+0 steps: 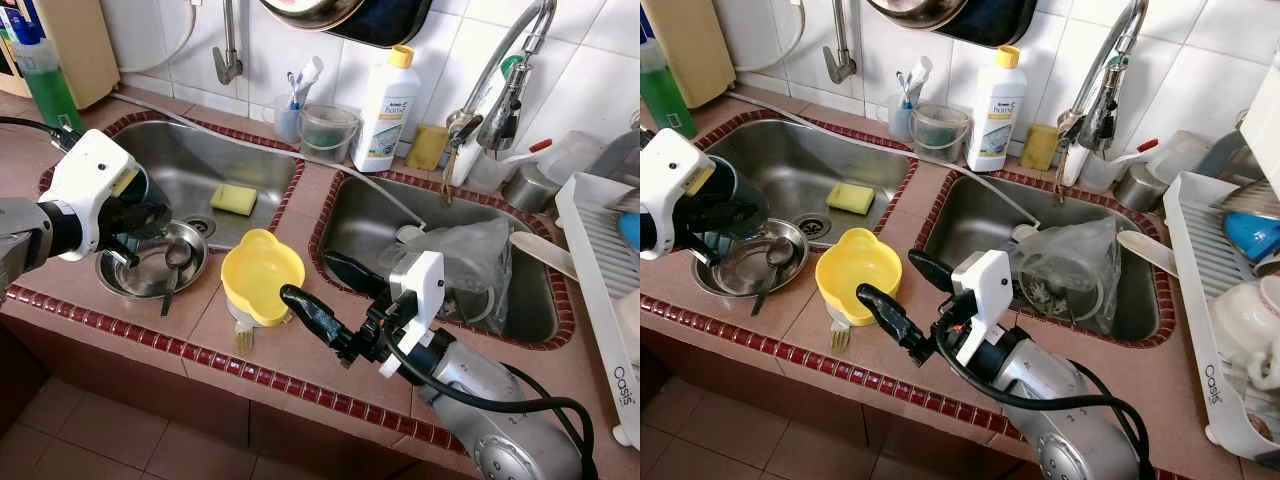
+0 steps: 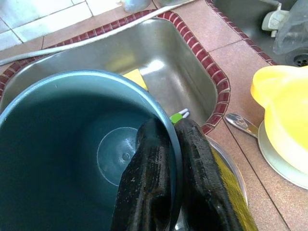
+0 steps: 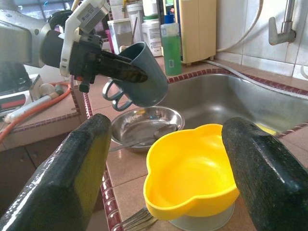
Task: Kitchen organization
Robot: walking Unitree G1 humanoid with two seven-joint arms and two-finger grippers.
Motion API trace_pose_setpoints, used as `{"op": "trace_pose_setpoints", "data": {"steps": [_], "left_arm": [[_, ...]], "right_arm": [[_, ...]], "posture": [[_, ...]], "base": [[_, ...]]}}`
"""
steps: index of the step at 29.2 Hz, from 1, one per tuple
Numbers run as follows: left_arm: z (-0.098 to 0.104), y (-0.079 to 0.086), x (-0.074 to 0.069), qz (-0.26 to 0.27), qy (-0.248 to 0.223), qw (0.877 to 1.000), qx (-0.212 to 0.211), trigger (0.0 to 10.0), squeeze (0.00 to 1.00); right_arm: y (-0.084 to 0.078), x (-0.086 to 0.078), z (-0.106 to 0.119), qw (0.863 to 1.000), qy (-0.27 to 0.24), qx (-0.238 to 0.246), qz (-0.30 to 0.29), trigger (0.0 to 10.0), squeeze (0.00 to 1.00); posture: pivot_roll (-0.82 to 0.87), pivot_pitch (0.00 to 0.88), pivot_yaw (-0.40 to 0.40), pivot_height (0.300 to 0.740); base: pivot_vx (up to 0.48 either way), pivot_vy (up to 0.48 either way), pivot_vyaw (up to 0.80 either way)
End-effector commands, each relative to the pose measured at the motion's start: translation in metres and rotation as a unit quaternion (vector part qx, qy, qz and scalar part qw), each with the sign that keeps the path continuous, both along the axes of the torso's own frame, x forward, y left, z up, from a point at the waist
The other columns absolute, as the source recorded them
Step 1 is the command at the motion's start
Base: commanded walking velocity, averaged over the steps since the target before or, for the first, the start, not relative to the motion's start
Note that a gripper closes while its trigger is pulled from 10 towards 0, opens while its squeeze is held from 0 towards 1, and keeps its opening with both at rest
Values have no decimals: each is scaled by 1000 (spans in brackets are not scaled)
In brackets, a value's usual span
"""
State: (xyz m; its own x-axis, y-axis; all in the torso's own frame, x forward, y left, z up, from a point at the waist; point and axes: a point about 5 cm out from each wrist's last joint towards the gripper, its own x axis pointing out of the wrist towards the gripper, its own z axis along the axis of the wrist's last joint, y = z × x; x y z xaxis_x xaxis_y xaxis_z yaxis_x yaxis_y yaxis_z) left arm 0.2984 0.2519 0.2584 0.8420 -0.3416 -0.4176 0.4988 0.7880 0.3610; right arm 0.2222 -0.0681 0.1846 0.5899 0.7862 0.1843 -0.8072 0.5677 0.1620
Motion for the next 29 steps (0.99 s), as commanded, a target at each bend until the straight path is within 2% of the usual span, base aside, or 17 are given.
{"op": "trace_pose_setpoints", "data": {"steps": [1, 15, 18, 21, 26, 29], "left_arm": [[4, -1, 0, 0, -12, 1000, 1, 10000, 0], [0, -1, 0, -6, -4, 1000, 9, 10000, 0], [2, 0, 4, 10, -21, 1000, 2, 10000, 0], [10, 0, 13, 32, -68, 997, -9, 10000, 0], [8, -3, 21, 54, -94, 994, -31, 10000, 0], [10, -13, 27, 55, -128, 988, -61, 10000, 0]], "right_arm": [[-2, 2, 1, 1000, -5, -5, -3, 10000, 0], [-2, 1, 1, 1000, -5, -3, -4, 10000, 0], [-2, 1, 2, 1000, -7, -2, -5, 10000, 0], [-3, 3, 4, 1000, -14, 2, -13, 10000, 0], [-7, 11, 8, 999, -22, 12, -39, 10000, 0], [-15, 22, 16, 996, -38, 22, -77, 10000, 0]], "posture": [[111, 28, -96, 740], [111, 31, -92, 740], [110, 34, -92, 740], [109, 35, -91, 740], [112, 35, -90, 740], [112, 35, -90, 740]], "base": [[0, 0, 0], [0, 0, 0], [0, 0, 0], [0, 0, 0], [0, 0, 0], [0, 0, 0]]}}
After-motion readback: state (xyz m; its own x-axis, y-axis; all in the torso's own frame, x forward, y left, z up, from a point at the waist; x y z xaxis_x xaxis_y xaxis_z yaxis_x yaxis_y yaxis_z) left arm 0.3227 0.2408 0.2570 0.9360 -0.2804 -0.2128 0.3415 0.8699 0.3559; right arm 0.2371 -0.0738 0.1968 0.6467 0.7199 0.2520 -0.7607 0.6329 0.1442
